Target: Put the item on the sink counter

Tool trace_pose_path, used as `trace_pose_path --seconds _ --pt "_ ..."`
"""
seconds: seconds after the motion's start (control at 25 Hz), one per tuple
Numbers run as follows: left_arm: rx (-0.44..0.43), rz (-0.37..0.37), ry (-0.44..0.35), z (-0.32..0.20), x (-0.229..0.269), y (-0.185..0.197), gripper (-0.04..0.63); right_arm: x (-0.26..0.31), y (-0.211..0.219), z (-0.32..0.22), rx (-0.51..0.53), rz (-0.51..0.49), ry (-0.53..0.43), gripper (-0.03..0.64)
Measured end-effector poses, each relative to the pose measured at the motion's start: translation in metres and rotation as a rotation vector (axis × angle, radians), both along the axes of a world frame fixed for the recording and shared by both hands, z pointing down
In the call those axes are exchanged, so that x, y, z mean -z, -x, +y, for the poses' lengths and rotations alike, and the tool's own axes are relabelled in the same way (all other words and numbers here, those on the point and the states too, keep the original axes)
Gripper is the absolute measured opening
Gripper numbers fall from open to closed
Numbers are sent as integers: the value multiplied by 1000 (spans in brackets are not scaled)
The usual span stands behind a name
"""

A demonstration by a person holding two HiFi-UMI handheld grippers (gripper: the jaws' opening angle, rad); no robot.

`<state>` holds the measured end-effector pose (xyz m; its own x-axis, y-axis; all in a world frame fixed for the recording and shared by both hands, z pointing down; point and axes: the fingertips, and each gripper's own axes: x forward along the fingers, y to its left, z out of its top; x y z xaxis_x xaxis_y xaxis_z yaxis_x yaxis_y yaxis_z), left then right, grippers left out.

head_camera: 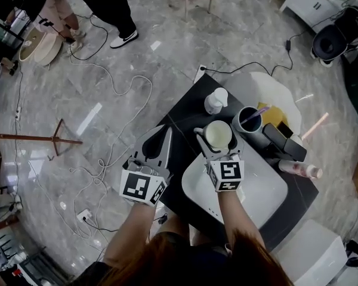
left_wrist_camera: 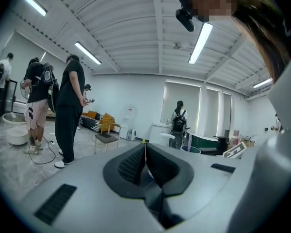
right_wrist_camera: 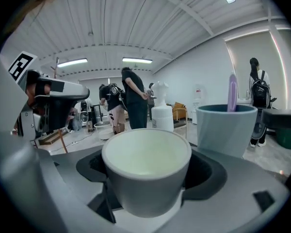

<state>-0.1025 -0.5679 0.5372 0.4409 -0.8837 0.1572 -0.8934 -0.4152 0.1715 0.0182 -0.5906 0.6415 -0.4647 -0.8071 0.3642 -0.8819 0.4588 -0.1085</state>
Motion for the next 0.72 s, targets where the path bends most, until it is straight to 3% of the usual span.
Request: trace_pose_path --seconds 0.52,0.72 --pt "10 -4 15 6 -9 0 23 -6 15 -11 9 -13 13 465" --pt "14 -9 3 7 -1 -1 23 13 10 -9 8 -14 -28 469"
